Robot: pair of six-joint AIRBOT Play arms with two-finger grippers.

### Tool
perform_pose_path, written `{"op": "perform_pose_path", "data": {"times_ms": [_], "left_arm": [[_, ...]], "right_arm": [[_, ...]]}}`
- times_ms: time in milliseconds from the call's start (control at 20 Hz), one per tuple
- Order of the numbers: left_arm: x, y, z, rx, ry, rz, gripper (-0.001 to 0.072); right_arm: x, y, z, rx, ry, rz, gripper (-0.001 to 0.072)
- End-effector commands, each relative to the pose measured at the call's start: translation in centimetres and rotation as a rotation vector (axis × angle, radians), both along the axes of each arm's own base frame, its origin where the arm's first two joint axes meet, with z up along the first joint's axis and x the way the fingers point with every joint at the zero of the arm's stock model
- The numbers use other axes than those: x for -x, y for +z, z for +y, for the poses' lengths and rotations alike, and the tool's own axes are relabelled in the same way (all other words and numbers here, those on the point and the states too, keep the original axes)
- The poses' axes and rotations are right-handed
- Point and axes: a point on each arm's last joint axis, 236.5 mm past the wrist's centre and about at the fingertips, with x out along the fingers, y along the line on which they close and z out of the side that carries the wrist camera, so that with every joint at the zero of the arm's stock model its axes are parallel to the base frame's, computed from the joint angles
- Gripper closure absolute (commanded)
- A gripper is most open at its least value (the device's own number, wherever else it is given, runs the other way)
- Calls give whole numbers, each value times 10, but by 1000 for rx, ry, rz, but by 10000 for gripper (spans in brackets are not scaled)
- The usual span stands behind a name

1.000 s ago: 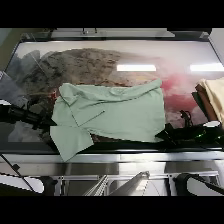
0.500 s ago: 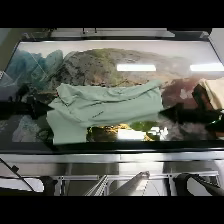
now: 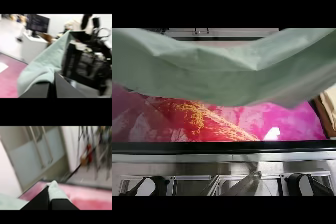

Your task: Fold the shirts.

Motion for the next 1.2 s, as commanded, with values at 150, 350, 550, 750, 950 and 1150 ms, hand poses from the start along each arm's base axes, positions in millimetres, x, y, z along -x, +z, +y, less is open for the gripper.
{"op": "perform_pose_path", "data": {"times_ms": [150, 350, 550, 750, 950, 1150], "left_arm": [[25, 43, -21, -93, 254, -122, 691], [-56, -36, 9, -41, 159, 236, 691], [-158, -159, -11, -141, 109, 523, 691], [-251, -287, 6, -207, 231, 776, 692], [-298, -373, 49, -144, 300, 953, 693], [-330, -422, 61, -202, 313, 1004, 696]], "right_arm": [[36, 48, -1, 135, -203, -202, 698], [-29, -30, -26, 48, -28, 132, 699], [-110, -162, -43, -155, 116, 502, 699], [-176, -318, -49, -317, 188, 863, 699], [-221, -434, -64, -531, 219, 1082, 699], [-251, -491, -71, -599, 282, 1166, 699]]}}
